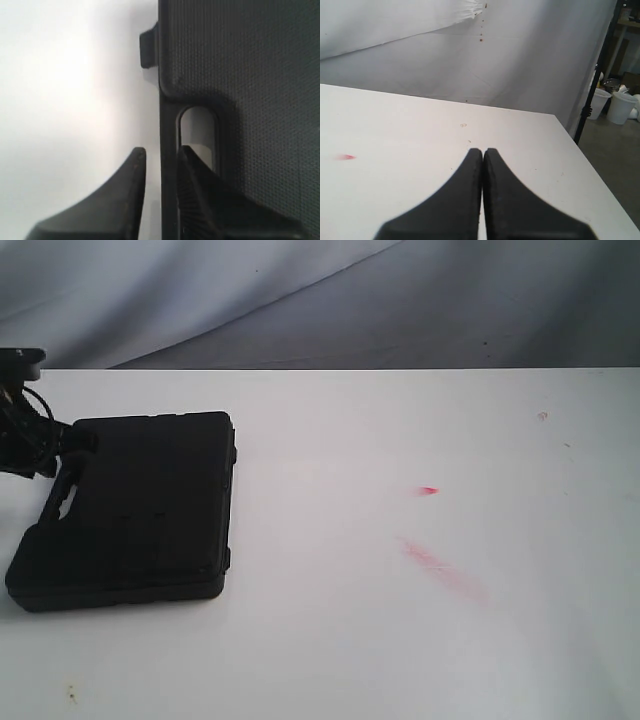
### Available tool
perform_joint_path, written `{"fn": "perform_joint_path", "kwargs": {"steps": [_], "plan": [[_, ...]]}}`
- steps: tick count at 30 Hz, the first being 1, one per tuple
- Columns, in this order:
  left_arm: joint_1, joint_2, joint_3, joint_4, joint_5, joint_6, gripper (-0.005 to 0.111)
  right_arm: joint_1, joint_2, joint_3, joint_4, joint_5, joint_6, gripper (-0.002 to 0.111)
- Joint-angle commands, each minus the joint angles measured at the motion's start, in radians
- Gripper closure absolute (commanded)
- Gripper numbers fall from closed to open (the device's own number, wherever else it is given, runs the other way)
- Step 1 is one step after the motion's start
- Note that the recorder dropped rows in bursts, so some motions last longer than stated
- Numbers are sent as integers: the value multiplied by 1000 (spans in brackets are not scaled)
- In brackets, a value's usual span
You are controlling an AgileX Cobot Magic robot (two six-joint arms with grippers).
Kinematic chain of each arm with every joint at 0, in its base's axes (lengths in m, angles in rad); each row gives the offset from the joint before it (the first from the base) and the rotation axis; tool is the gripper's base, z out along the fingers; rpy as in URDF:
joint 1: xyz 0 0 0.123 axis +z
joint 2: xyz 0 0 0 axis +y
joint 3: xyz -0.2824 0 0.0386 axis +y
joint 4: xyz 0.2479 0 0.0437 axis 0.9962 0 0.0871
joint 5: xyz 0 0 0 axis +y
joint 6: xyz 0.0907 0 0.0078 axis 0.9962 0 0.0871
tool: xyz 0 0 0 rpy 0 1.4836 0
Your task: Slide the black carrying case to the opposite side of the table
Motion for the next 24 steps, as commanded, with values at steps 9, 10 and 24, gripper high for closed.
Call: {"fn": "perform_joint_path", "kwargs": {"steps": [9, 10, 24], "plan": [[-6, -605, 264, 3, -290, 41, 107, -6, -3, 4, 7, -2, 2, 108], [-6, -651, 288, 2, -313, 41, 107, -6, -3, 4, 7, -2, 2, 108], [-6, -1448, 603, -121, -329, 106, 107, -6, -3, 4, 7, -2, 2, 108]]}}
